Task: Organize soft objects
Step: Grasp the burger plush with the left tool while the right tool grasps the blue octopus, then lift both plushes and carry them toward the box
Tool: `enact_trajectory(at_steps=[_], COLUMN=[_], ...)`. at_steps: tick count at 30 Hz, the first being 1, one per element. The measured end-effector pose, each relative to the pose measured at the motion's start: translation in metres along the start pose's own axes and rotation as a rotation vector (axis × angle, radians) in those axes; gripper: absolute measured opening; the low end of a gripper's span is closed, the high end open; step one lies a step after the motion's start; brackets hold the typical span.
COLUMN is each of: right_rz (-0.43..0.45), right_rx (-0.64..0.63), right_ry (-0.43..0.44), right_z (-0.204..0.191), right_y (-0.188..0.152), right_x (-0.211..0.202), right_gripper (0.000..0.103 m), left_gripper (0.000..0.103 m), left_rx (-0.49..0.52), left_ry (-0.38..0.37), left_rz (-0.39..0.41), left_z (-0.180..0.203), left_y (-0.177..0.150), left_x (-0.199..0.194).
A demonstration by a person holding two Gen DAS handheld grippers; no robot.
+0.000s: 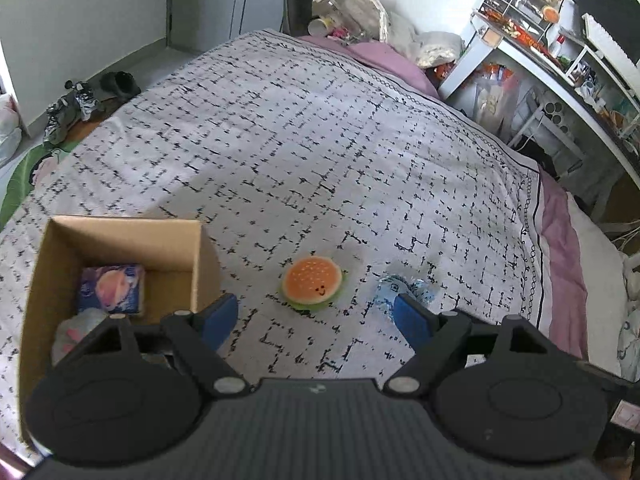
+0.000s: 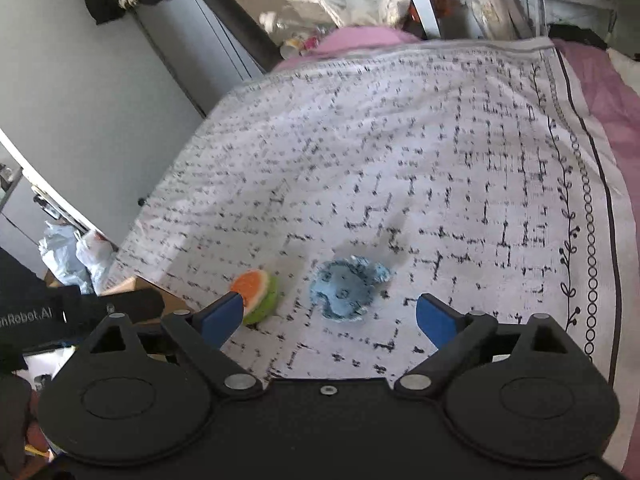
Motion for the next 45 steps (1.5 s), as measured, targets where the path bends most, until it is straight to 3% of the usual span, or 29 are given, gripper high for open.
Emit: enact_trajectory(at_steps=[9,13,23,36,38,42,45], right_rz=[-0.054,-0.087,-0.156,-0.148,-0.14,-0.126,-0.127], right_rx=[0.009,-0.015,-0.052,-0.165,-0.21,-0.299,-0.337], right_ry=[-0.051,-0.006,-0.015,-0.08,-0.088,-0.118,-0.121], right_z=[0.015,0.011,0.012,0.007,0.005,0.001,-0.003], right_y=[0.0,-0.004,-0.011,-0.006,-0.007,-0.008,-0.009], right_x=[0.03,0.041,0.072,0.101,0.102,0.104,0.103], right_gripper=[0.092,0.091,0.078,0.078,0.074,0.047,0.043], left_gripper=[0.084,0.084,0.082,0.08,0.077,0.058,0.056], left_rx=[0.013,0.011,-0.022,-0.043,-0.057,-0.093,-0.091], left_ry=[0.013,0.025,0.053,0.082,0.086,0.082,0.075], left_rz=[-0.028,-0.061,-0.133,-0.181,-0.186,-0.19,-0.173], left_z=[0.016,0.019,0.02,0.013,0.009,0.003,0.002], left_y=[0.0,0.001,0.004,0.001,-0.001,-0.005,-0.003], left_x=[0.04,0.059,0.102,0.138,0.142,0.145,0.141])
Point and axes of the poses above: each gripper's, at about its wrist camera, not at the fingertips, and x roughly the way its jaws point, z to its right, y to its top, the point moved 8 cm from there along x, roughly the way its jaws point, and after that the axes turned 4 degrees about y, right-handed, at the moved point
